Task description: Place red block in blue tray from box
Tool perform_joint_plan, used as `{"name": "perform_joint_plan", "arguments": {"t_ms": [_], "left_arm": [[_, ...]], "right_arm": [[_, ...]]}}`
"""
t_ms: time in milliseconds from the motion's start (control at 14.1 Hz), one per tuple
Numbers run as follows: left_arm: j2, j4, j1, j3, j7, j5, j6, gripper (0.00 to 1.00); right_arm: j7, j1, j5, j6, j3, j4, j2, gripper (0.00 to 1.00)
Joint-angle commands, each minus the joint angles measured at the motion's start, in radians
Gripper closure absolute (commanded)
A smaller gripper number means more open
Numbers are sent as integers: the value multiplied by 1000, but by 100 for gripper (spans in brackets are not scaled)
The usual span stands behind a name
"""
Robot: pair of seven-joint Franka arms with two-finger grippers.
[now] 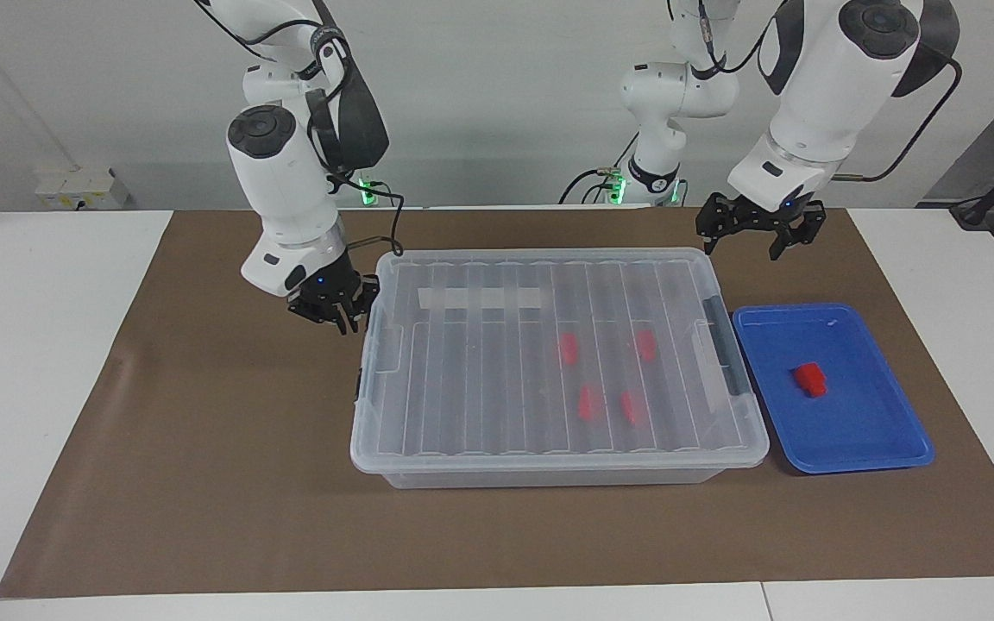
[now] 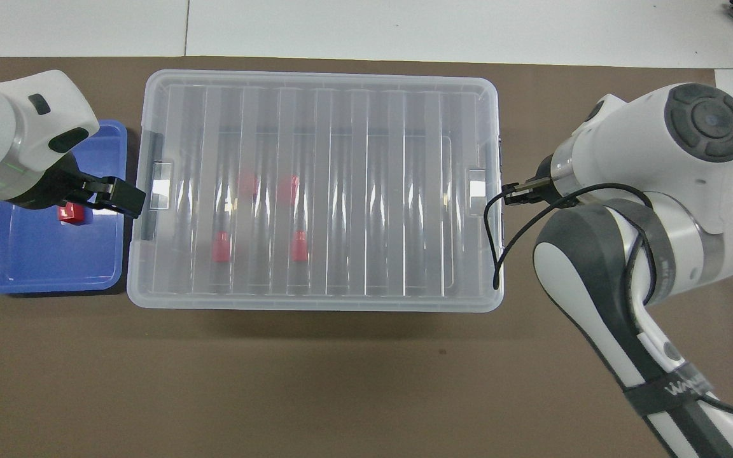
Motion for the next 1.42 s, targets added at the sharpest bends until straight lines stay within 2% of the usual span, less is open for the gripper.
{"name": "perform_joint_plan", "arguments": {"t_ms": [0,425,566,779,991,1204,1345], "left_arm": [[-18,-20,2,3,2,-6,21,0],[-18,-18,1,5,4,-6,29,0],[-18,-18,-2,8,2,-6,29,0],[-19,-11,-5,8,-4,-8,29,0],[-28,-6,-10,5,-7,-20,27,0],[-71,-63,-10,14,-42,-46,32,0],[-62,-48,-28,60,-67,-55,32,0]], "right_arm": [[73,-13,3,-36,-31,-4,-51,1],[140,4,2,-139,-150,0,-146,0],[134,30,10,-185,-215,6,-188,0],[134,30,13,-256,-221,21,-231,0],[139,32,4,-361,-221,115,-214,0],[139,30,-2,-392,-219,164,-191,0],[137,30,-25,-409,-210,193,-177,0]]}}
